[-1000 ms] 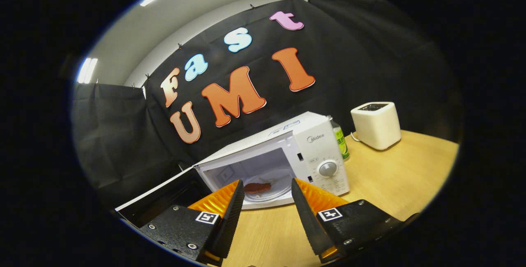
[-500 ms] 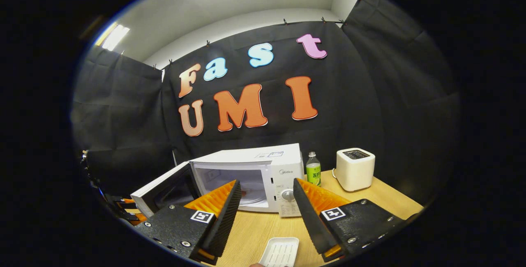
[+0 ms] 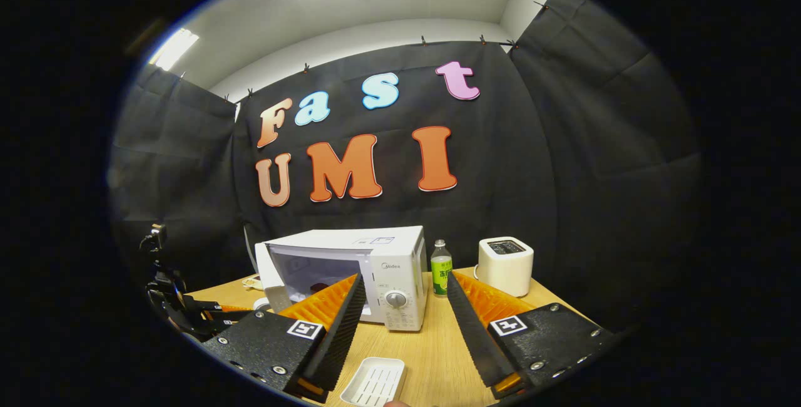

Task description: Open the microwave oven with the left hand, put the food in, and close the microwave oven.

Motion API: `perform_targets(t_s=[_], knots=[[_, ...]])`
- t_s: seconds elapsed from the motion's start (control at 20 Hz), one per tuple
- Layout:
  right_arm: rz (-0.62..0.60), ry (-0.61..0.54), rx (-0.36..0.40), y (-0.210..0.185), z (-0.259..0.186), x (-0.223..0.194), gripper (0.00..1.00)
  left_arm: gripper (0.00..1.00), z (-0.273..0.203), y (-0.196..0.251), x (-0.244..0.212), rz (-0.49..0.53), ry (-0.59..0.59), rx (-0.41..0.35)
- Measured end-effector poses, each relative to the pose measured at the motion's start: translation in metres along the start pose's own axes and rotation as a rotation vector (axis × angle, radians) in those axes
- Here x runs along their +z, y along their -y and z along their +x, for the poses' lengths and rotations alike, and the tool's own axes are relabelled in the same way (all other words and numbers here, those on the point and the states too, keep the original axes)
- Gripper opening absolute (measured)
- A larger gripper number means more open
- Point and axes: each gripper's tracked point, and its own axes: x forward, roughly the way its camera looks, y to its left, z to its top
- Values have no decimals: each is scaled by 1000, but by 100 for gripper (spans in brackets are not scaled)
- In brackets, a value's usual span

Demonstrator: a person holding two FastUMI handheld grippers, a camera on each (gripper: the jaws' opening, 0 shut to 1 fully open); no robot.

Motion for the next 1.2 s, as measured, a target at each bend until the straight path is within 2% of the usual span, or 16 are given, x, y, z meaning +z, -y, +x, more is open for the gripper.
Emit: perform_targets(t_s=[0.15, 0.3, 0.5, 0.8, 0.85, 0.9, 0.95, 1.05, 1.1, 1.15, 1.2], knots=[[-13, 14, -14, 9, -3, 6, 82, 26, 30, 16, -1, 16, -2, -14], [-27, 25, -15, 13, -4, 8, 82, 14, 58, 22, 5, 4, 7, -25], [-31, 16, -22, 19, -2, 4, 82, 9, 93, 19, 12, 3, 15, 13], [-46, 16, -23, 23, 3, 2, 82, 9, 143, 12, 21, 23, 22, 82], [-43, 16, -24, 23, 4, 2, 82, 12, 149, 12, 21, 29, 17, 91], [-41, 17, -21, 23, 5, 2, 82, 9, 155, 13, 21, 34, 17, 97], [-43, 14, -19, 23, 5, 1, 82, 12, 161, 10, 22, 40, 16, 112], [-50, 14, -16, 24, 6, 0, 82, 7, 169, 17, 17, 16, 12, 97], [-55, 16, -19, 26, 7, 0, 82, 1, 168, 21, 18, 16, 14, 98], [-57, 16, -20, 27, 8, -1, 82, 5, 169, 21, 18, 22, 13, 102], [-55, 15, -24, 28, 10, -2, 82, 3, 170, 25, 19, 25, 15, 101]])
